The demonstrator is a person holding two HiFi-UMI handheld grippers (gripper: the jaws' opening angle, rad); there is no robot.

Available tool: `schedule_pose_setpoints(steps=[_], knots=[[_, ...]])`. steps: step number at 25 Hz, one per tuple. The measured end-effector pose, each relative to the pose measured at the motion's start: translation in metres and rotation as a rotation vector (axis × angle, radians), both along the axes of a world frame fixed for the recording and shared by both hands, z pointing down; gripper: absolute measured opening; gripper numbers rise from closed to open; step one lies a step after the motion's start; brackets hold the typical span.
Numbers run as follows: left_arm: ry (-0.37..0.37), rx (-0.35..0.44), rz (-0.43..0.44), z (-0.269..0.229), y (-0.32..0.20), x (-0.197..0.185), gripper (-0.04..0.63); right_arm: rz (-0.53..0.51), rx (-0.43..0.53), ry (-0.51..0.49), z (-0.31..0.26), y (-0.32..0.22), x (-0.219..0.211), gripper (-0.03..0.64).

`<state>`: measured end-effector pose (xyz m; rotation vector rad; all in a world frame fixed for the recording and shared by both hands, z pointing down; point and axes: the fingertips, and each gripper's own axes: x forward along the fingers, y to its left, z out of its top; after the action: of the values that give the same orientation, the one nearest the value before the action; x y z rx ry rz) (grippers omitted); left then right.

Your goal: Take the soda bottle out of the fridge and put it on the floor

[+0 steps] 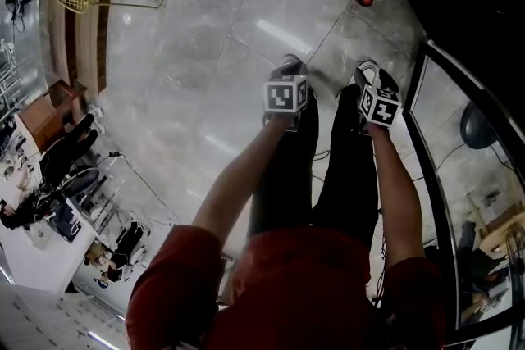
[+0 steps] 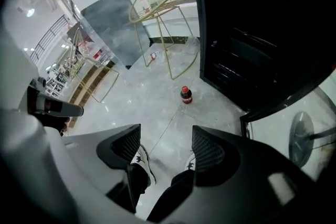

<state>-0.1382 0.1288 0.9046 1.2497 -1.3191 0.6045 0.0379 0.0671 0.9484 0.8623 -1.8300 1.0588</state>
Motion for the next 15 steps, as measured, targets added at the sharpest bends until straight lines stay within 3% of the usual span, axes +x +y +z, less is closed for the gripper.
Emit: schedule_pose_setpoints(steps=[8,15], knots=[[-0.009,0.011,0.041,-0.095,-0.01,0.016,-0.002,0.071,-0.024,-0.012,-0.102,0.007,0.008,0.307],[-0.041,-0.011,0.094,-0.148,-0.011,0.036,-0.002,0.135,-0.047,0.003,-0.169,0.011,0.042,0.307]])
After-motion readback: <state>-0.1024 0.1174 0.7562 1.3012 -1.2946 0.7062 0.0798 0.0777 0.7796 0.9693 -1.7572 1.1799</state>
